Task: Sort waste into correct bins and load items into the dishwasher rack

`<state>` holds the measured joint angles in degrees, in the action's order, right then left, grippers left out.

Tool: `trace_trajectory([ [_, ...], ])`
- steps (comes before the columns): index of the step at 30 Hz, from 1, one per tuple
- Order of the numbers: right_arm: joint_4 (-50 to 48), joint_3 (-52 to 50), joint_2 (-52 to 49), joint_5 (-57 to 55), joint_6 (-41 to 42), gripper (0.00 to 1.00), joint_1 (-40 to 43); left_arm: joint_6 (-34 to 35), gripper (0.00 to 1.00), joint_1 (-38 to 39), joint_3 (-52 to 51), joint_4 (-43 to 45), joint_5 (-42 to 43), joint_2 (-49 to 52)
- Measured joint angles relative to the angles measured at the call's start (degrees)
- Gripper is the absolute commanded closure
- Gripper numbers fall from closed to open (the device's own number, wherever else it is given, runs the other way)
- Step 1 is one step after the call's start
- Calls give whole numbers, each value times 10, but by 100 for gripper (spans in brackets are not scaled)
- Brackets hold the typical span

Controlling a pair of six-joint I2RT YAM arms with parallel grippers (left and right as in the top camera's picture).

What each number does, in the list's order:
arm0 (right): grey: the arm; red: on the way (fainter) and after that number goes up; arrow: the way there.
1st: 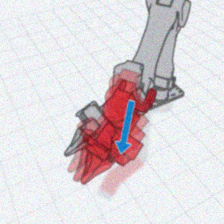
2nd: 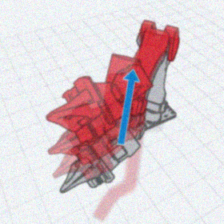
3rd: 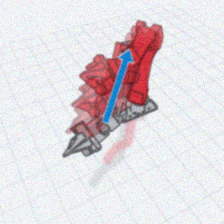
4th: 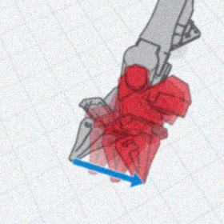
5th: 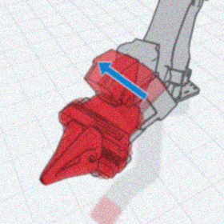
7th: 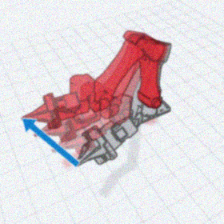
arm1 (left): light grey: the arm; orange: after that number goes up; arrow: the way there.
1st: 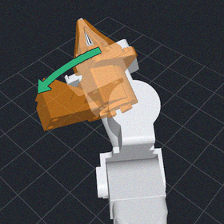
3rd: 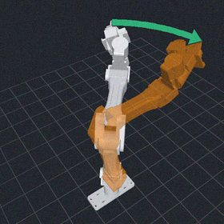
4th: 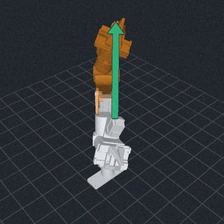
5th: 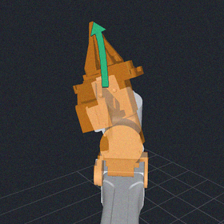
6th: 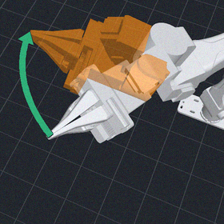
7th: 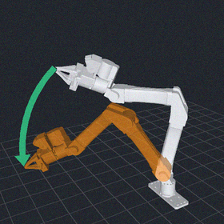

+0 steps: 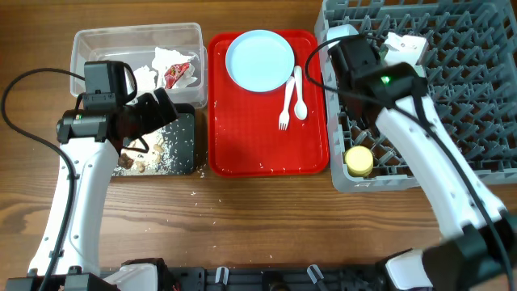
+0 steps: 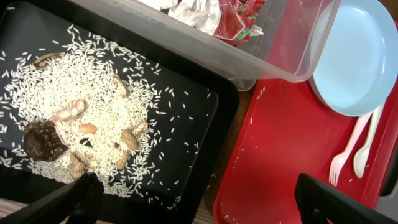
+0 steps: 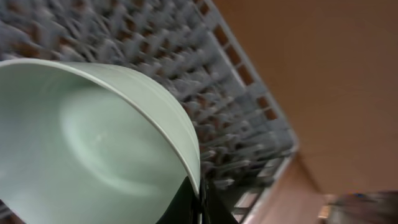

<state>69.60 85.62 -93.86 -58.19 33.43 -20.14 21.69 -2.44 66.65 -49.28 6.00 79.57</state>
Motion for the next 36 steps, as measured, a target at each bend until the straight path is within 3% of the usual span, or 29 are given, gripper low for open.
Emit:
trace_trajectory([
  [11, -158, -2, -103, -84, -201, 96, 11, 0, 0, 0, 0, 0, 0, 0],
  [33, -169, -2, -150, -57, -277, 96, -37, 0, 0, 0, 0, 0, 0, 0],
  [35, -158, -2, -150, -58, -281, 91, -46, 0, 0, 0, 0, 0, 0, 0],
  [36, -149, -2, -150, -57, -283, 81, -51, 0, 0, 0, 0, 0, 0, 0],
])
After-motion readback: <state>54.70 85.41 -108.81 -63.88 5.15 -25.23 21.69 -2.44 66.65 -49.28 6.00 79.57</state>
